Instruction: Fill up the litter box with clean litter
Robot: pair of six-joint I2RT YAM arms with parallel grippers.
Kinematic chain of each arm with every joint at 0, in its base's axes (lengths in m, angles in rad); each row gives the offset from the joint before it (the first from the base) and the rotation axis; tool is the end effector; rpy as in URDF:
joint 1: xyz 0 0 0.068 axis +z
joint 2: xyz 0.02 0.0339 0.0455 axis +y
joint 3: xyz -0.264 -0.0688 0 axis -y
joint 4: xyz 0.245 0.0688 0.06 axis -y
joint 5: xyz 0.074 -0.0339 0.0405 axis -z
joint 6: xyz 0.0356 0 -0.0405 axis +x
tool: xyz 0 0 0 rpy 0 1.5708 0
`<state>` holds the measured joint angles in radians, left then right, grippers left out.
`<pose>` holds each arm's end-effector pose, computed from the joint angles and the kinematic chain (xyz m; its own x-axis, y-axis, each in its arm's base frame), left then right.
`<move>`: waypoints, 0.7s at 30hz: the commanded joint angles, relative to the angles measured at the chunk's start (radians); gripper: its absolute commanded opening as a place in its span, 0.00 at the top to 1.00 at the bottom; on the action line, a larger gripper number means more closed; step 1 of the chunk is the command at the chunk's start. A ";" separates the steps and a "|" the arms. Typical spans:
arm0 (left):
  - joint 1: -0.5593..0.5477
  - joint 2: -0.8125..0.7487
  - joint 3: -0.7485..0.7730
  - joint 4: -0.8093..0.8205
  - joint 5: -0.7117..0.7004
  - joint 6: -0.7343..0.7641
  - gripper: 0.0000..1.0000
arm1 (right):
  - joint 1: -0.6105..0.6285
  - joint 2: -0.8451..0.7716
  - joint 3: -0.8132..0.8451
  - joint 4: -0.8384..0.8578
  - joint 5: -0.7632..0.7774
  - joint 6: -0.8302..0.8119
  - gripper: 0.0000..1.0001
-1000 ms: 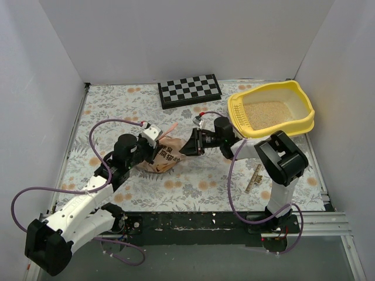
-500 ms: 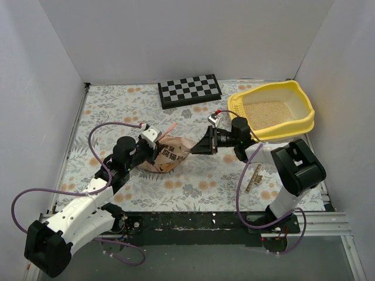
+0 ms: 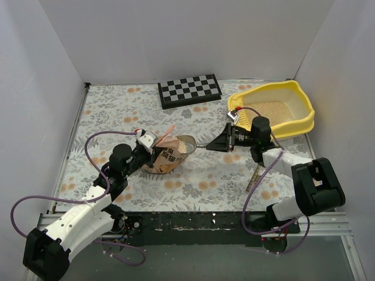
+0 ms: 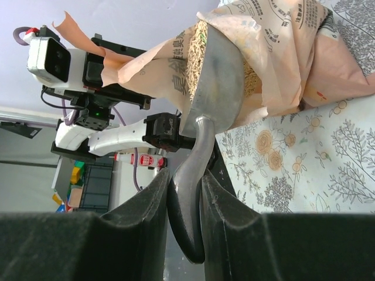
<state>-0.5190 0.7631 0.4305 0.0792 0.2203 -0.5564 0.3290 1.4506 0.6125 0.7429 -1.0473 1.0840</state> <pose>0.1573 -0.0988 0.2454 -0.5375 -0.2865 -0.7931 0.4520 0.6961 -0.5578 0.2628 0.1223 0.2249 -0.9060 0.1576 -0.3929 -0.3777 0.1181 0.9183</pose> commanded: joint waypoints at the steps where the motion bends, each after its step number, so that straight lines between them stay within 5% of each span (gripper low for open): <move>1: -0.004 -0.018 -0.010 0.045 0.022 -0.014 1.00 | -0.041 -0.087 -0.017 -0.068 -0.033 -0.082 0.99; 21: -0.004 -0.058 -0.029 0.067 -0.009 -0.025 1.00 | -0.131 -0.343 -0.195 -0.197 0.020 -0.104 0.99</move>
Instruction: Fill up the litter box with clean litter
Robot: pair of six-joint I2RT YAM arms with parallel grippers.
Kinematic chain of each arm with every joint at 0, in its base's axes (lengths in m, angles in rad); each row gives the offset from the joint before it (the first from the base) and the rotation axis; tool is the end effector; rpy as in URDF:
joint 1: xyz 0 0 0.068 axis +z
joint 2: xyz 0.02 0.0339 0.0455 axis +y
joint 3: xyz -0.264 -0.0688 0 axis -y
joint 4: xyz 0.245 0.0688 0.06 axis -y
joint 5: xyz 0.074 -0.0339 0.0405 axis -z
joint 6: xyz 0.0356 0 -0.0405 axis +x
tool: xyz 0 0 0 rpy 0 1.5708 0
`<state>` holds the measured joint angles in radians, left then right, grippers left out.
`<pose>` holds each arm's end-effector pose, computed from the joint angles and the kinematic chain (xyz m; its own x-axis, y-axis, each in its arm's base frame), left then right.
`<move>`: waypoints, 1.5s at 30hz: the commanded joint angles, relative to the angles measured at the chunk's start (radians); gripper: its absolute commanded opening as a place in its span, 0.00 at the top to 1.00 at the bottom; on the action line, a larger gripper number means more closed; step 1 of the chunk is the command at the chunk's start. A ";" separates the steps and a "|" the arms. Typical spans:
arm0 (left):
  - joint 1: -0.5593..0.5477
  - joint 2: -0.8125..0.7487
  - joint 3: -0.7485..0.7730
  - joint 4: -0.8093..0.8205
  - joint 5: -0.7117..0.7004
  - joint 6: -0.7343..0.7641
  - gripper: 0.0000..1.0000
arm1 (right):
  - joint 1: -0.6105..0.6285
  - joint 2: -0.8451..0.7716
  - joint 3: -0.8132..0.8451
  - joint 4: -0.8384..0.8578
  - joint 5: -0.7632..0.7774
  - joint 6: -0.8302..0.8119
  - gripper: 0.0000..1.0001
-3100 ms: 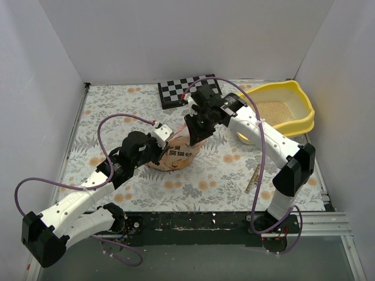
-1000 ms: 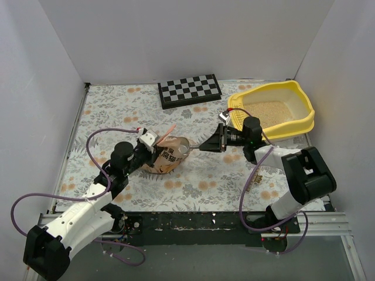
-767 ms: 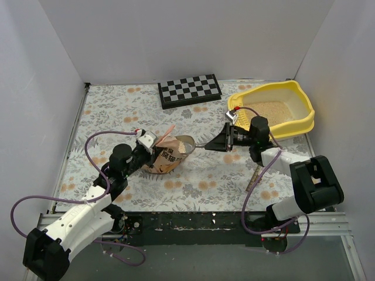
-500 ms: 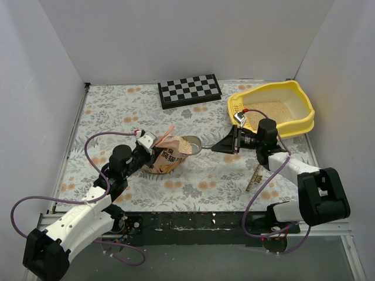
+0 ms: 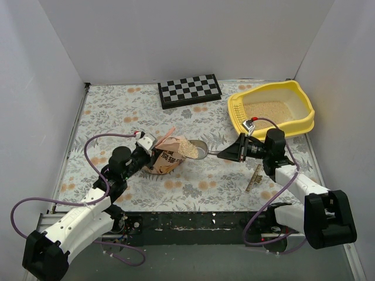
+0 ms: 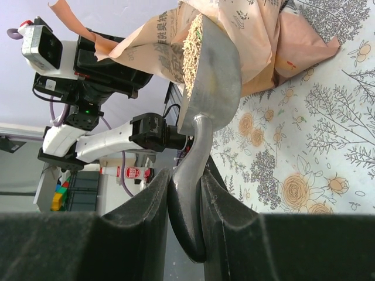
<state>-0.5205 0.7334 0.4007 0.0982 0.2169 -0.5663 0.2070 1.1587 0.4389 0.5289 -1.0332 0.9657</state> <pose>0.1531 -0.0966 0.2416 -0.5281 -0.3012 -0.7940 0.4549 0.6891 -0.5640 0.2174 0.0769 0.2215 -0.8710 0.2474 -0.4245 -0.3766 0.2185 0.9002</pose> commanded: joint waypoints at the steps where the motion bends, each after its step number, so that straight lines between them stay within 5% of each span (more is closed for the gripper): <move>1: -0.003 -0.026 0.001 0.049 -0.005 -0.017 1.00 | -0.009 -0.060 -0.026 0.017 0.008 0.018 0.99; 30: -0.004 -0.017 0.007 0.058 -0.037 -0.030 1.00 | -0.020 -0.283 -0.071 -0.015 0.107 0.171 0.99; 45: -0.004 -0.029 0.007 0.055 -0.045 -0.033 1.00 | -0.020 -0.383 -0.052 -0.010 0.289 0.254 0.99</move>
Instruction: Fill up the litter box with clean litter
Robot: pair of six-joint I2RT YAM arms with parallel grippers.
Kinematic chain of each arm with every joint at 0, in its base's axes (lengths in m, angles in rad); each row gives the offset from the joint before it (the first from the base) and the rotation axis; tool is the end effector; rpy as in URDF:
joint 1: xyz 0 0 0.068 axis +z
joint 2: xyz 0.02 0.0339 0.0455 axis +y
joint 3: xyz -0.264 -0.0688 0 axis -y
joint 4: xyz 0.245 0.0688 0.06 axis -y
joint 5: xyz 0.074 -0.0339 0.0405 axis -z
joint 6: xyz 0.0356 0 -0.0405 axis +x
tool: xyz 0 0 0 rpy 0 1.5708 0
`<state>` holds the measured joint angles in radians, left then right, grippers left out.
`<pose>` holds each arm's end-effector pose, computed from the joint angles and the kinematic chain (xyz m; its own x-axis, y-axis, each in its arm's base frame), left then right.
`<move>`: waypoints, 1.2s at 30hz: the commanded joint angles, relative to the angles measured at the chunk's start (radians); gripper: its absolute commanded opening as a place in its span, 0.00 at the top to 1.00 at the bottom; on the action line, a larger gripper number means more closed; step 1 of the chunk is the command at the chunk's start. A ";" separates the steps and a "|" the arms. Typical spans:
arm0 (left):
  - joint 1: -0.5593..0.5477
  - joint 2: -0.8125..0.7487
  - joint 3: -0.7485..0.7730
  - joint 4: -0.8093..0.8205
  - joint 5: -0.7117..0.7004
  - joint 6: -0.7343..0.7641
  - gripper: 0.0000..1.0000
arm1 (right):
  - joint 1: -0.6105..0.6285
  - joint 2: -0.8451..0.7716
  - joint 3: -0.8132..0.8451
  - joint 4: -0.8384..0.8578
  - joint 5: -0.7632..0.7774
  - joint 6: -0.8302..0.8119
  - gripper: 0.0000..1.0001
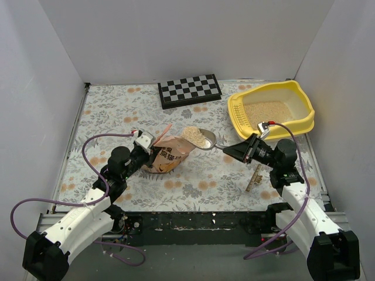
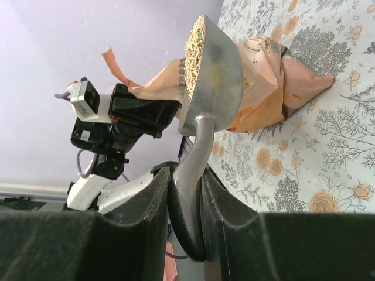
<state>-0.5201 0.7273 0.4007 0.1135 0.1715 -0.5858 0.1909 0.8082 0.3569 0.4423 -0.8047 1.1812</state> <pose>0.1538 -0.0951 0.2442 -0.5037 -0.3393 -0.7945 0.4272 0.7015 -0.5704 0.1748 0.0599 0.2506 -0.7795 0.5026 -0.3738 -0.3105 0.2082 0.9275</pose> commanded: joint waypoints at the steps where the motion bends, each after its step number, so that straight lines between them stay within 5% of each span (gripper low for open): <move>1: -0.004 -0.025 0.006 0.041 0.002 -0.016 1.00 | -0.004 -0.037 0.033 0.078 0.079 0.043 0.99; 36: -0.077 -0.057 -0.010 0.051 -0.013 -0.005 1.00 | -0.030 -0.087 0.106 -0.004 0.709 -0.035 0.99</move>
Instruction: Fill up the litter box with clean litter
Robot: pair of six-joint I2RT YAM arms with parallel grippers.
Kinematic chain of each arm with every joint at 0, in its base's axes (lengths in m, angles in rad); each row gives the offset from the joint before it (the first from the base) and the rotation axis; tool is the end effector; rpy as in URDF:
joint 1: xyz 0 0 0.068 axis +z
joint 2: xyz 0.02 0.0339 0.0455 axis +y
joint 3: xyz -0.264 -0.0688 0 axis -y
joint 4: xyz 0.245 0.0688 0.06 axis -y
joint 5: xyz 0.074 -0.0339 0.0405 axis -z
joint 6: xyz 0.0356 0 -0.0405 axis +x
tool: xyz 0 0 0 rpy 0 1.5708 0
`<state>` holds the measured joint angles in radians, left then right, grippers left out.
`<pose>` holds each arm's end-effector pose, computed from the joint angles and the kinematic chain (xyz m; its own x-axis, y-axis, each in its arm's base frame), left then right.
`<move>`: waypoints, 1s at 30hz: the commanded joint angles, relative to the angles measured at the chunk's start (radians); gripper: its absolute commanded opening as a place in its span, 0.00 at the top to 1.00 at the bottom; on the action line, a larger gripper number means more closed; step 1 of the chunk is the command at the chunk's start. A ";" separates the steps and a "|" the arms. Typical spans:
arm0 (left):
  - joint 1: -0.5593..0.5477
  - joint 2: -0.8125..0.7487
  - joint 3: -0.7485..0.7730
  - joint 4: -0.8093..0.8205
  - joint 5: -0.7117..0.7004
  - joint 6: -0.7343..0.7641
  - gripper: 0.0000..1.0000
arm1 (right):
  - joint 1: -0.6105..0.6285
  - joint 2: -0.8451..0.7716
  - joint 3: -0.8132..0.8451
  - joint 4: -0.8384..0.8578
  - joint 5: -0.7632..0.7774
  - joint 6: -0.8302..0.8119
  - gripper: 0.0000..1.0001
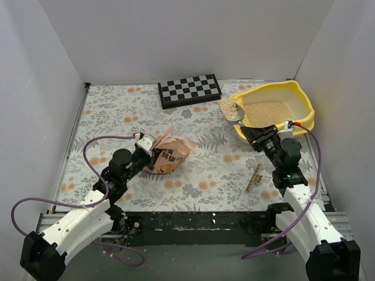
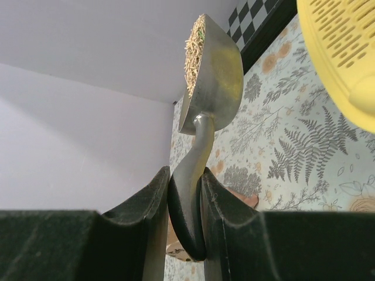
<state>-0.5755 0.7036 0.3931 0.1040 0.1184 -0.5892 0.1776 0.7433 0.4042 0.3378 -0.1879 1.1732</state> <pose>0.1465 -0.1000 0.2442 -0.4972 -0.3352 -0.8003 0.4344 0.7023 -0.5640 0.1815 0.0393 0.2671 -0.3300 0.8610 -0.3870 -0.1372 0.3618 0.9221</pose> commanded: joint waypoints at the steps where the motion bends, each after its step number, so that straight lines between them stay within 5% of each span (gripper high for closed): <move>1: -0.023 -0.035 0.000 0.060 0.040 -0.001 1.00 | -0.023 -0.019 0.061 0.098 0.106 -0.035 0.99; 20: -0.037 -0.062 0.004 0.057 0.024 -0.003 1.00 | -0.141 0.139 0.126 -0.011 0.298 -0.211 0.99; 30: -0.044 -0.050 0.013 0.046 0.007 -0.006 1.00 | -0.145 0.304 0.436 -0.466 0.459 -0.474 0.99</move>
<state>-0.5999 0.6708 0.3874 0.0868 0.0937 -0.5842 0.0383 1.0180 0.6941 -0.0132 0.1635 0.8318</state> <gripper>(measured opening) 0.032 0.305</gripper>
